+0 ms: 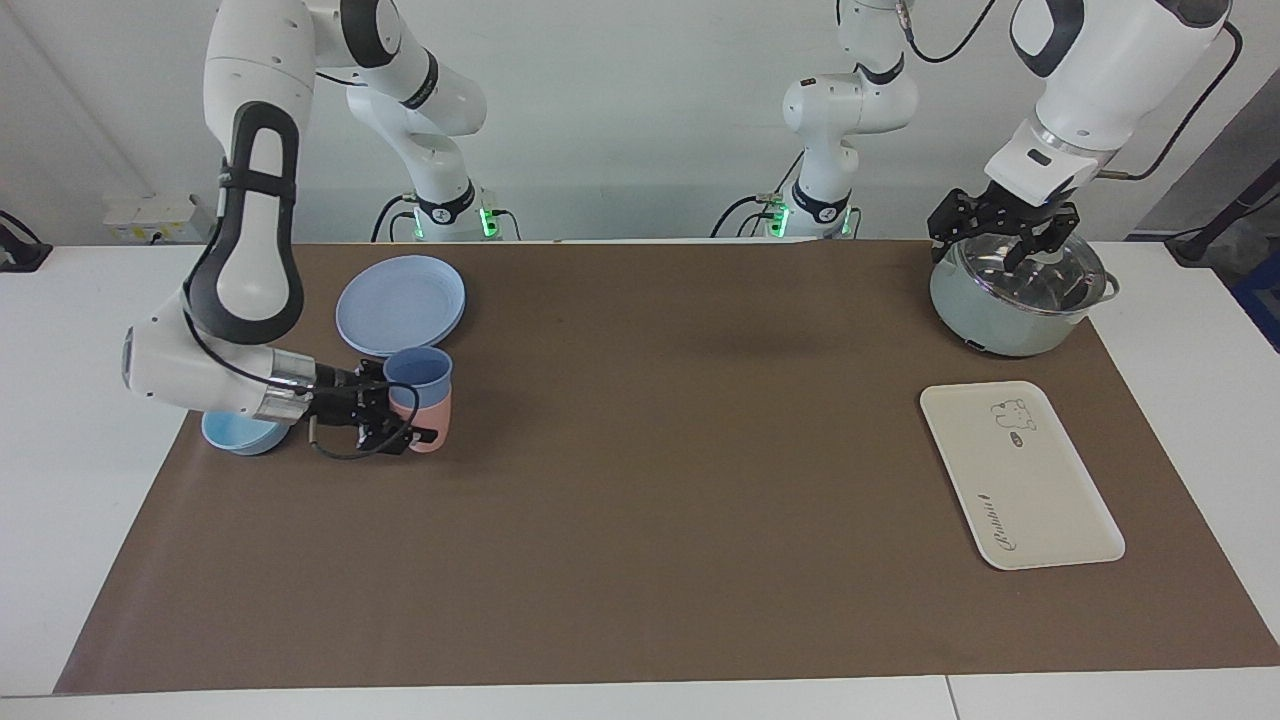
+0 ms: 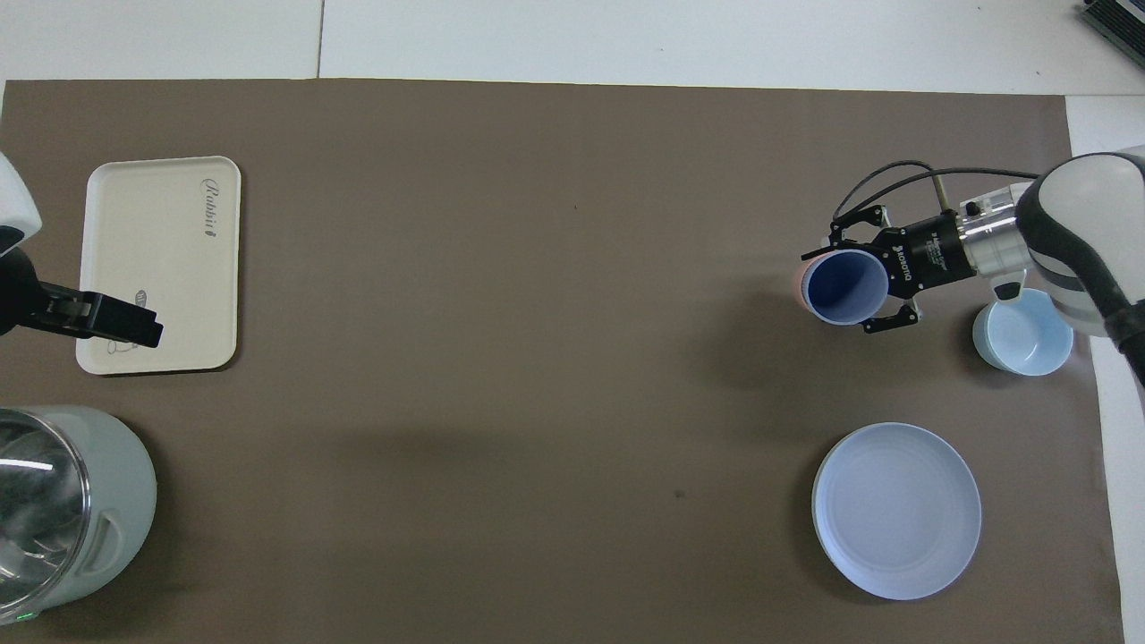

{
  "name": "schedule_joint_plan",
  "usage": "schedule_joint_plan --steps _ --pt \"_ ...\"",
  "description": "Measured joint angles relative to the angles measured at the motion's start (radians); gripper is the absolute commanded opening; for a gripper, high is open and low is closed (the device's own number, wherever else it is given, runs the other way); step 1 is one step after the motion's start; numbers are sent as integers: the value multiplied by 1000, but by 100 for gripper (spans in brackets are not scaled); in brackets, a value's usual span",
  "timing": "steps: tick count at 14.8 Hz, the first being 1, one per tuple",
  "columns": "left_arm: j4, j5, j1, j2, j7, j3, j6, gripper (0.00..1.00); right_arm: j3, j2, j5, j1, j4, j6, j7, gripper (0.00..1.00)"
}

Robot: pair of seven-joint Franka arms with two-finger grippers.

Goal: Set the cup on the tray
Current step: 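Lift the nested cups with the right gripper toward the table center, then hold the cups up while the left gripper reaches toward the blue cup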

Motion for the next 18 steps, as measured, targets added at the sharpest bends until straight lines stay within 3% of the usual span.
schedule_joint_plan --steps 4,11,14,18 --pt "0 0 0 0 0 0 0 100 1 -87 0 136 -35 52 181 0" --pt "0 1 1 0 -11 5 11 100 5 -122 0 323 -34 214 487 0" --pt "-9 0 -25 -1 -180 0 103 100 6 -129 0 383 -19 249 563 0" --pt "-72 -51 -138 -2 -515 -10 286 100 7 -175 0 444 9 250 620 0"
